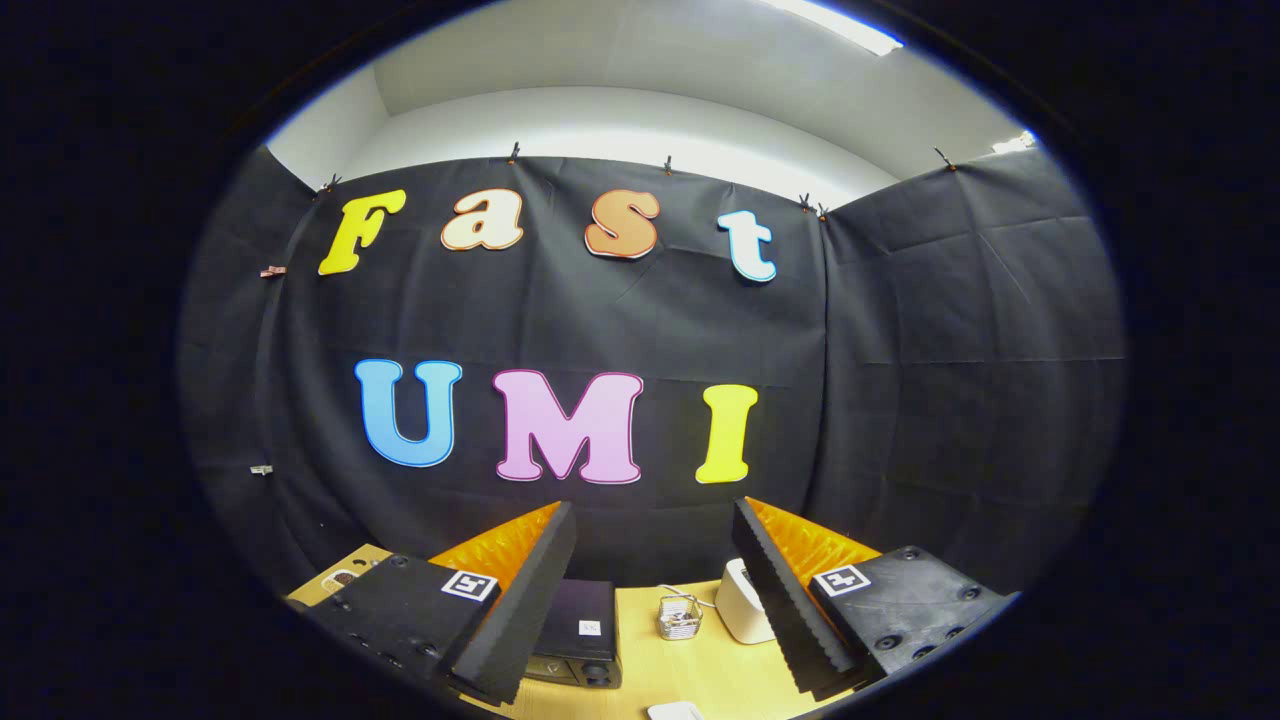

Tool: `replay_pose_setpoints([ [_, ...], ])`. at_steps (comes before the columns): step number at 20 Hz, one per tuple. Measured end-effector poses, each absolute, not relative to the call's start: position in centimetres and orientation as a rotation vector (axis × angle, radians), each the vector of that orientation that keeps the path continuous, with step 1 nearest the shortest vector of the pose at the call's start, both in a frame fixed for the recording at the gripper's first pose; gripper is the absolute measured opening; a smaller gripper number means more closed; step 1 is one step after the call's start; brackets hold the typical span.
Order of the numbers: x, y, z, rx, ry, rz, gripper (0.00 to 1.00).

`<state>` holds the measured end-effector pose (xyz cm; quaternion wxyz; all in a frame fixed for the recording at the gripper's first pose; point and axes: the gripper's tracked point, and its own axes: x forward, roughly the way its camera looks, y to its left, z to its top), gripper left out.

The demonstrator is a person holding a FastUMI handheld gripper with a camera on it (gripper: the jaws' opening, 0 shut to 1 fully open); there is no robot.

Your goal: Open the toaster oven, put the food inside, and close the toaster oven door.

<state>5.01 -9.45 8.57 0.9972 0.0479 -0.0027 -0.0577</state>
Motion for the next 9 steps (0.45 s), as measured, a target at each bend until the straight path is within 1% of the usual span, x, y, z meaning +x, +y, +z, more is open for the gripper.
replay_pose_setpoints([
  [9,4.3,-13.0,6.0,0.102,0.039,-0.122,0.98],
])
